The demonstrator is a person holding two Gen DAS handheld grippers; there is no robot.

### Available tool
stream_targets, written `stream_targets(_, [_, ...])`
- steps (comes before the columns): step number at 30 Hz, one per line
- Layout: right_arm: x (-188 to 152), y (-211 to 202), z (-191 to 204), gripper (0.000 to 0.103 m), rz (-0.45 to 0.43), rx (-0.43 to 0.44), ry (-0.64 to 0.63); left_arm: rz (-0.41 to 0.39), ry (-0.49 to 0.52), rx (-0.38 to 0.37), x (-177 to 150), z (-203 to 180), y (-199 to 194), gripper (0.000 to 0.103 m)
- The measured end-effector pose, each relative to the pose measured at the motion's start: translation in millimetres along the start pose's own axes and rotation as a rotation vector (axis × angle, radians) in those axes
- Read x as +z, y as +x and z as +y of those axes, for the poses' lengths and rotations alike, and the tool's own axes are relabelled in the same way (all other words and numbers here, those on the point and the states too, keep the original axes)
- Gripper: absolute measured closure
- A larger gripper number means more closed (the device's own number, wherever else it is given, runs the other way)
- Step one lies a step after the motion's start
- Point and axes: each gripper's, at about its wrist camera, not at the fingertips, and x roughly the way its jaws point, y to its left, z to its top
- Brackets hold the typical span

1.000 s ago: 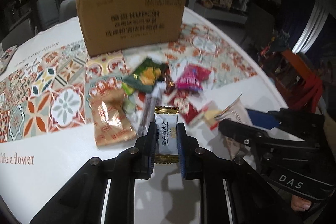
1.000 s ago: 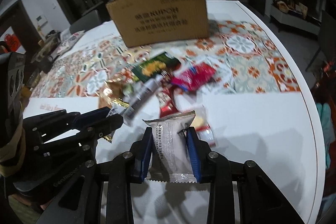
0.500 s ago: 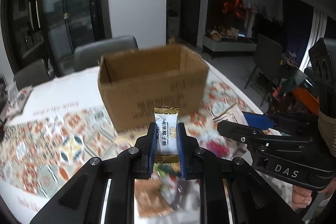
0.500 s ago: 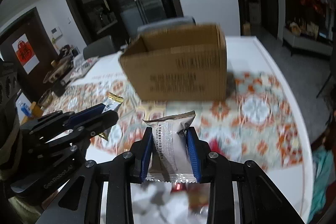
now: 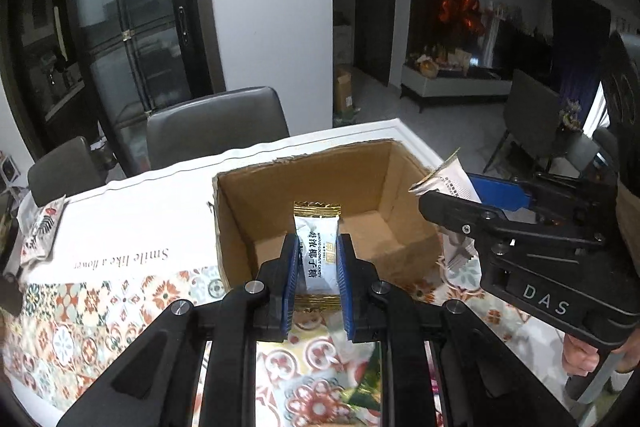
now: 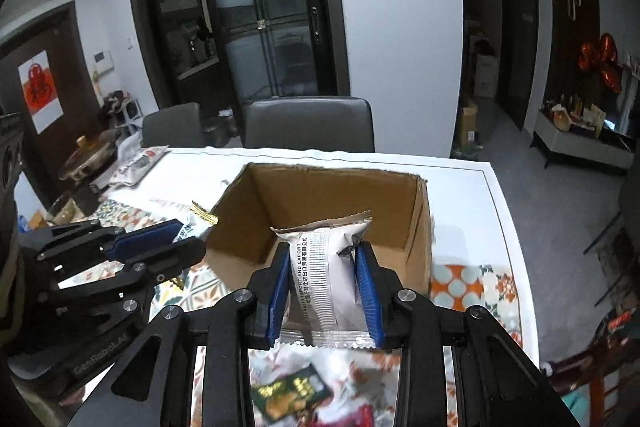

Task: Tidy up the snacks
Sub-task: 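Carry both packets into the cardboard box and open both tools, then move both open tools back over the snack pile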

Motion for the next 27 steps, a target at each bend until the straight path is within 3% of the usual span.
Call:
stream_targets(13, [25, 71, -25, 0.069, 0.145, -0.005, 0.064, 0.121, -0.052, 0.014, 18, 23, 58, 0.082])
stream_targets(14, [25, 73, -26, 0.069, 0.149, -0.004, 0.063, 0.120, -0.055, 0.024, 19, 24, 60, 0.078])
stream_targets(15, [25, 75, -26, 0.068, 0.149, -0.007, 0.066, 0.119, -0.056, 0.037, 19, 25, 60, 0.068])
stream_targets(18, [22, 74, -28, 0.047, 0.153, -0.037, 0.076, 0.104, -0.059, 0.045, 13, 27, 53, 0.058])
stream_targets(21, [14, 65, -28, 0.046, 0.135, -0.048, 0.068, 0.071, -0.078, 0.055, 4, 28, 35, 0.043])
stream_targets(27, [-6, 33, -14, 0.046, 0.095, -0.041, 0.036, -0.018, -0.085, 0.133, -18, 24, -2, 0.032])
